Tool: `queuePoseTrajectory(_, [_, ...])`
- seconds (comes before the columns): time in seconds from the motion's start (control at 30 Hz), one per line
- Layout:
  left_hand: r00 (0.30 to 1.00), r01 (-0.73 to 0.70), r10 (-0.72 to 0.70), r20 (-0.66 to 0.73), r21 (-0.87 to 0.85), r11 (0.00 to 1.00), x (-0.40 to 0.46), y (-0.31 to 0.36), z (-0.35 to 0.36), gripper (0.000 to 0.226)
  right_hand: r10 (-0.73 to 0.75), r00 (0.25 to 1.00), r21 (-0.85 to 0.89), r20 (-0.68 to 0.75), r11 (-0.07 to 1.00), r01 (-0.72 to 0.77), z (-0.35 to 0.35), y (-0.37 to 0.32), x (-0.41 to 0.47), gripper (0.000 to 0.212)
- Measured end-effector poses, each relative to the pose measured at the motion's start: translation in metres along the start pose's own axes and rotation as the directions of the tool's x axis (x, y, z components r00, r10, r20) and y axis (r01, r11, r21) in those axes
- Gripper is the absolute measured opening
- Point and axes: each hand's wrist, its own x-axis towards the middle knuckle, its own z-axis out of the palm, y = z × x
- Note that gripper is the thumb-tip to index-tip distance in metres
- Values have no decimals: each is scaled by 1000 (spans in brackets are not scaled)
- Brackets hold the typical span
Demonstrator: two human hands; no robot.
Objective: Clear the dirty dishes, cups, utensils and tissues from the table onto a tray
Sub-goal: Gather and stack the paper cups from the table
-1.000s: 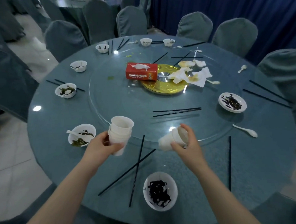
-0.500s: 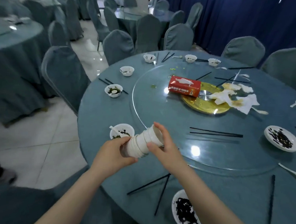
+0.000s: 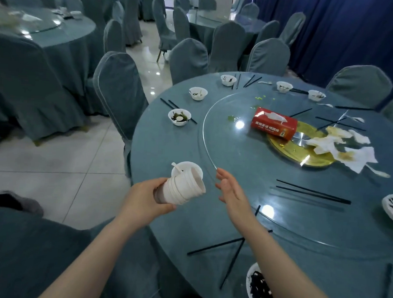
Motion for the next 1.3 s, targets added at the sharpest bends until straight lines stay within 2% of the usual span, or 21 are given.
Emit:
queuePoseTrajectory(0.07, [1000,29,-29,-2,-32,999,-2,-7,-2,53,11,1000,-21,-11,1000,-11,-2,5,-1,58])
queuePoseTrajectory(0.17, [997,70,-71,-12,-68,995,-5,-15,-3,51,41,998,-39,-52,998,-43,-8,19,-1,23])
queuePoseTrajectory(0.2, [996,86,-88,-16,-89,992,-6,-18,-4,50,60,996,-40,-73,997,-63,-11,24,-1,18])
queuePoseTrajectory(0.33, [988,138,-146,-43,-160,977,-6,-32,-7,48,111,982,-88,-156,988,-126,-22,38,-9,17])
queuePoseTrajectory(0.47, [990,127,-137,-33,-203,971,-3,-46,-18,47,120,968,-135,-222,979,-152,-24,41,-15,15])
queuePoseTrajectory(0.8, [994,89,-101,-32,-264,960,8,-80,-95,46,125,934,-112,-336,979,-172,34,13,-16,14])
queuePoseTrajectory(1.0, [999,51,-54,-4,-273,961,17,-97,-124,39,110,910,-124,-400,977,-173,63,7,-24,16])
queuePoseTrajectory(1.17, [999,44,-32,42,-312,949,22,-102,-125,44,117,868,-81,-483,981,-177,71,13,-44,18])
queuePoseTrajectory(1.3, [992,61,-26,120,-295,954,23,-104,-112,50,172,828,-76,-534,966,-249,62,29,-72,16])
